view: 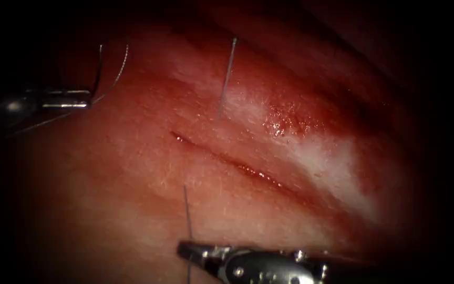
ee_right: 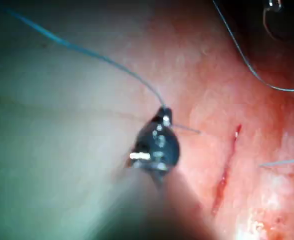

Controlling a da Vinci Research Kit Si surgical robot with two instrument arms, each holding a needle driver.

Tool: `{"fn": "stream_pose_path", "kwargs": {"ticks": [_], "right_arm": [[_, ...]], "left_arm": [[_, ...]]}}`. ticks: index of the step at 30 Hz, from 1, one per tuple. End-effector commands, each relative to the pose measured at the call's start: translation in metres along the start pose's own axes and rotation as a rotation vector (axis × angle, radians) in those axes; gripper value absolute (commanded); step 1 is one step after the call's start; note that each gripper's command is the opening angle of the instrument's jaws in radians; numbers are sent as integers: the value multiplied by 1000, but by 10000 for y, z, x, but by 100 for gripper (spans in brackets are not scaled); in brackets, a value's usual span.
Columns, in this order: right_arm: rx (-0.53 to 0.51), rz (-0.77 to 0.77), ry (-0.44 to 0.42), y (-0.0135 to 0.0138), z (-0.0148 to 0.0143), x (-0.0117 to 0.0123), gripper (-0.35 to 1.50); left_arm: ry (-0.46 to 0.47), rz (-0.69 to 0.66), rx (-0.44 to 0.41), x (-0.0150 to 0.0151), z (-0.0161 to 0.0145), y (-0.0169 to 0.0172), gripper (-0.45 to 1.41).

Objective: Wound Closure

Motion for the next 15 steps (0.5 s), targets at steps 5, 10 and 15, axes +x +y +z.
{"fn": "stream_pose_path", "kwargs": {"ticks": [5,10,15], "right_arm": [[28,-9,13,-28,2,19,-35],[29,25,58,-18,12,21,83],[-5,86,43,18,-2,-1,111]], "left_arm": [[0,-1,0,-5,8,1,-45],[0,0,-2,-6,9,2,-45],[-2,0,-4,-6,8,2,-45]]}}
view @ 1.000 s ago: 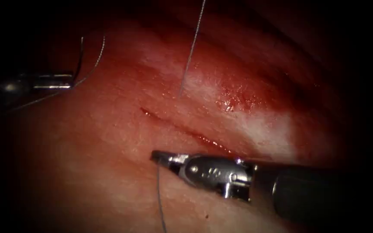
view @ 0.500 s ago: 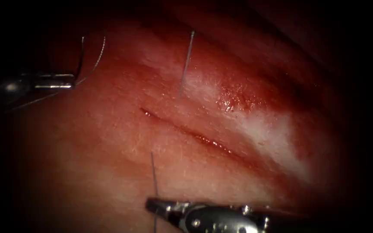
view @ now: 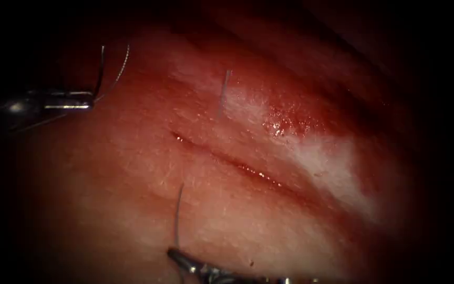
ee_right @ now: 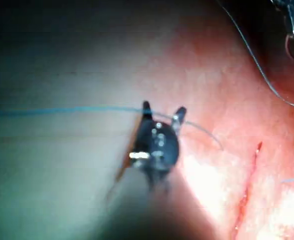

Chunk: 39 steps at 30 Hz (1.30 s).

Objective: Wound Closure

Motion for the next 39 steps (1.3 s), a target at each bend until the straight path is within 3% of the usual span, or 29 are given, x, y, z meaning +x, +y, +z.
{"fn": "stream_pose_path", "kwargs": {"ticks": [1,6,13,15,18,19,24,29,36,39], "right_arm": [[-14,6,-11,16,-6,-12,110],[-44,21,-56,77,-34,-33,106],[-80,40,-91,153,-43,-55,106],[-98,133,-100,171,-40,-59,103],[-134,333,-100,194,-31,-67,78],[-146,388,-100,201,-26,-68,83],[-173,610,-92,218,-1,-68,89],[-181,765,-61,235,26,-73,83],[-168,858,-45,246,56,-91,91],[-173,859,-44,245,63,-96,81]], "left_arm": [[-1,-1,-2,-5,6,1,-45],[-1,-1,-2,-5,5,1,-45],[-1,-1,-3,-5,5,1,-45],[-1,-1,-3,-5,5,1,-45],[-1,-1,-3,-5,5,1,-45],[-1,-1,-3,-5,5,1,-45],[-1,-1,-2,-5,6,1,-45],[0,0,-5,-5,6,2,-45],[0,0,-6,-6,5,2,-45],[0,0,-6,-6,5,2,-45]]}}
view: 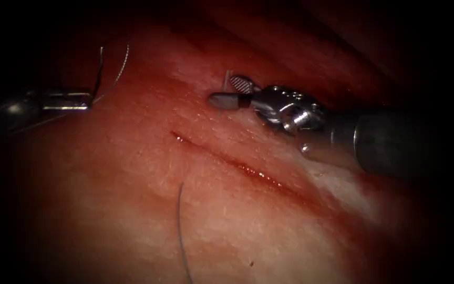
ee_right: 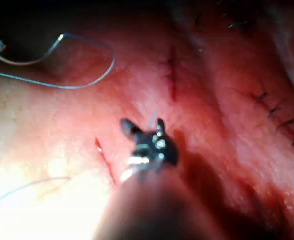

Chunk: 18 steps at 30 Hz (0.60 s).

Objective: Wound Closure

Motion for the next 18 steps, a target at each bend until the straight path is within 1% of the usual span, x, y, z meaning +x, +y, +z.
{"fn": "stream_pose_path", "kwargs": {"ticks": [1,2,3,4,5,7,9,12,13,18], "right_arm": [[0,2,1,-1,12,-5,73],[-1,2,2,-1,12,-5,54],[-1,2,2,-1,12,-5,12],[-1,2,2,-1,12,-5,-25],[-1,3,1,-1,11,-4,-35],[-41,-22,22,0,10,0,-35],[-76,-103,53,1,8,7,-35],[-40,-140,136,1,4,17,-35],[-32,-147,151,0,3,21,-35],[-23,-172,168,-12,-6,35,-35]], "left_arm": [[0,0,-2,-5,6,1,-45],[0,0,-2,-5,6,1,-45],[0,0,-2,-5,6,1,-45],[0,0,-2,-5,6,1,-45],[0,0,-2,-5,6,1,-45],[0,0,-2,-5,6,1,-45],[0,0,-2,-5,6,1,-45],[0,0,-2,-5,6,1,-45],[0,0,-2,-5,6,1,-45],[0,0,-3,-5,6,1,-45]]}}
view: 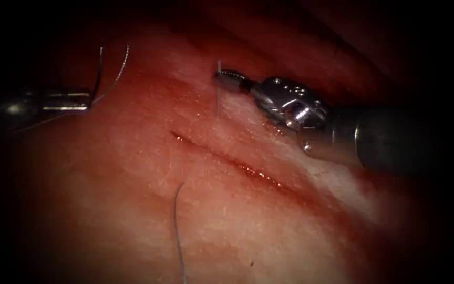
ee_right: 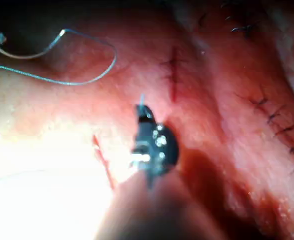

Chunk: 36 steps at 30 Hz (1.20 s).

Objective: Wound Closure

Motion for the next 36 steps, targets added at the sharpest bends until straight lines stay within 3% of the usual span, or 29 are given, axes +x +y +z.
{"fn": "stream_pose_path", "kwargs": {"ticks": [1,7,22,26,27,29,36], "right_arm": [[7,-2,3,-7,6,2,-35],[10,-3,20,-15,1,14,-35],[13,-2,27,-11,-4,16,-35],[13,2,39,-10,-3,19,73],[13,3,42,-10,-3,19,86],[15,4,50,-9,-3,20,101],[17,4,50,-11,-4,19,111]], "left_arm": [[0,-1,-1,-5,7,1,-45],[0,-1,-1,-5,7,1,-45],[-3,7,-4,-2,1,-11,-45],[7,13,17,-12,-5,-25,-45],[7,15,23,-16,-7,-29,-45],[1,30,34,-27,-11,-40,-45],[-18,6,84,-77,-20,-75,-45]]}}
